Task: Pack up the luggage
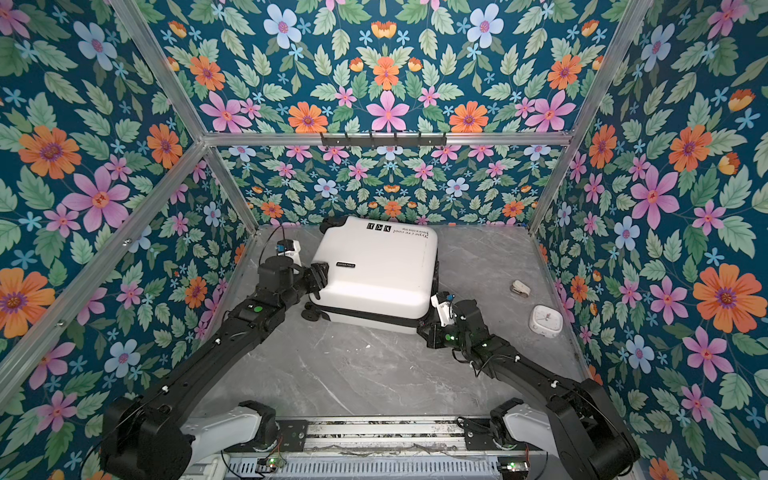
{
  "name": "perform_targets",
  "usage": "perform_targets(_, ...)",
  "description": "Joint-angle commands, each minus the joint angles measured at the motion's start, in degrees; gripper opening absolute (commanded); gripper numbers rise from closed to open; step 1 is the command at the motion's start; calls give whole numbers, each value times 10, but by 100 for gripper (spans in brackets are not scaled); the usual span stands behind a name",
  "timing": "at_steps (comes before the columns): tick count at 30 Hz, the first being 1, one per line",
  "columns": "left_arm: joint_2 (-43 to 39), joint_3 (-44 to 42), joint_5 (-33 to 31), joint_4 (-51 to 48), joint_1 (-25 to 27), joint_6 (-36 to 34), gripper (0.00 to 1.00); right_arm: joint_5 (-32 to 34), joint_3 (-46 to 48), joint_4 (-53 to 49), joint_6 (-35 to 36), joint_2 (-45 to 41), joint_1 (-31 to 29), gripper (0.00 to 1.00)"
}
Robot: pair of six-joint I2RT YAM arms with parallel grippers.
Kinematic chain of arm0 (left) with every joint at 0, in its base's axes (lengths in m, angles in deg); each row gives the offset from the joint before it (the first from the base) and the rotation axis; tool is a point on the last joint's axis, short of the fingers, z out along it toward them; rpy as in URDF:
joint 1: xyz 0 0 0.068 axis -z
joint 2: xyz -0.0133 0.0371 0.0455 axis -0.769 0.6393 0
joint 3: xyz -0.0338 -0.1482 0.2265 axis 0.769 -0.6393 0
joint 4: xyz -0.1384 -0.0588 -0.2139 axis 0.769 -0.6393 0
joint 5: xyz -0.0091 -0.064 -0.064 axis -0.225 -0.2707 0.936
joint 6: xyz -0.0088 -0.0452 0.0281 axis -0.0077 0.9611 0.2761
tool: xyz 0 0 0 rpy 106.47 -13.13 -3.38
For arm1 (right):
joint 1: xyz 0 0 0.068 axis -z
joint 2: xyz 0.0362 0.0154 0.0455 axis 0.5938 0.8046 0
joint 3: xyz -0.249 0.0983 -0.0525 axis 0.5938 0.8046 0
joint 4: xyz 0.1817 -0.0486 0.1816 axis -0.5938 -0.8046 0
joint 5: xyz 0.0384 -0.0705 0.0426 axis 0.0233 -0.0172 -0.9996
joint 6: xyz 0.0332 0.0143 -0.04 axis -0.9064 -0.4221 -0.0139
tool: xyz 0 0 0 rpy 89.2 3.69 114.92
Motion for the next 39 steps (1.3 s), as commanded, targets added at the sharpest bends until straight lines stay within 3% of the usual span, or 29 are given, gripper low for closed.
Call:
perform_targets(1, -35, 3, 39, -71, -35, 39, 66, 22, -3, 19, 1, 1, 0, 0)
perform_targets(6, -104, -60, 171, -16, -131, 150, 68, 25, -2, 12, 2, -5, 0, 0)
perform_targets(9, -118, -92, 221, 25, -159, 224, 68, 25, -3, 6, 2, -10, 0, 0)
perform_targets(14, -94, -89, 256, 1, -171, 306, 63, 26, -5, -3, 3, -17, 0, 0)
perform_targets(19, -77, -121, 281, 89, -172, 382, 63, 28, -5, -4, 3, -20, 0, 0)
perform_targets(32, 15, -127, 282, 233, -173, 444, 61, 31, -1, -2, -1, -20, -1, 0)
perform_targets(35, 32, -126, 296, 256, -173, 451, 51, 32, 1, -1, -2, -20, 0, 0)
perform_targets(39, 36, -138, 304, 264, -173, 450, 27, 38, 3, -2, -3, -19, -1, 0)
